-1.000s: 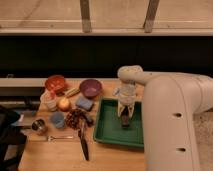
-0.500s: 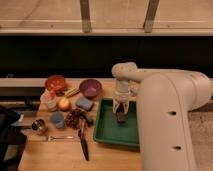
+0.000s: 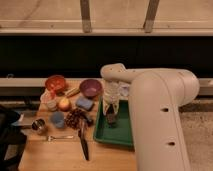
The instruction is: Wipe tray with eraser
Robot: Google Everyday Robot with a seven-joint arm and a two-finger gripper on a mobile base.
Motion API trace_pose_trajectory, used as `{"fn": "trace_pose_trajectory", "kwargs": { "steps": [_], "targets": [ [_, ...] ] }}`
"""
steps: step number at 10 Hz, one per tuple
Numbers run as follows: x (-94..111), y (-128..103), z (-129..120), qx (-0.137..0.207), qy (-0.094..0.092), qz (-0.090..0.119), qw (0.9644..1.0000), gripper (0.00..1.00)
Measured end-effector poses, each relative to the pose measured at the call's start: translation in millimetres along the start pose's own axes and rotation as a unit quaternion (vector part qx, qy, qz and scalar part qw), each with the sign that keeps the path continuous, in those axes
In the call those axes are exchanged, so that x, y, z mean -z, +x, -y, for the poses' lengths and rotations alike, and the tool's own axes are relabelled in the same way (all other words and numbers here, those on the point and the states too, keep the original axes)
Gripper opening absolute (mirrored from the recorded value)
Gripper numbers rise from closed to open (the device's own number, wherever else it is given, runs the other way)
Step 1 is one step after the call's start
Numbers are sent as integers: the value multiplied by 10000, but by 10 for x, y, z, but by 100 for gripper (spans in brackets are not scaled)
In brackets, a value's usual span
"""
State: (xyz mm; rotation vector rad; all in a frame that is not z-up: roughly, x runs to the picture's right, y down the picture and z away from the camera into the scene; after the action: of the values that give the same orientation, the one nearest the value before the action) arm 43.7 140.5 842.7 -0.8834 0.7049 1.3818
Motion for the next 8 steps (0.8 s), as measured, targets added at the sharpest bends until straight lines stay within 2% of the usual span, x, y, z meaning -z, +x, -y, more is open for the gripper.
{"fn": "trace_pose_trajectory", "kwargs": {
  "steps": [1,5,6,8],
  "targets": [
    [-7,72,35,-27,-2,-13,10000,0],
    [5,512,602,-457,-14,-32,9989,0],
    [34,561,753,-548,-16,-13,9985,0],
    [95,541,861,-546,-16,45,9985,0]
  ]
}}
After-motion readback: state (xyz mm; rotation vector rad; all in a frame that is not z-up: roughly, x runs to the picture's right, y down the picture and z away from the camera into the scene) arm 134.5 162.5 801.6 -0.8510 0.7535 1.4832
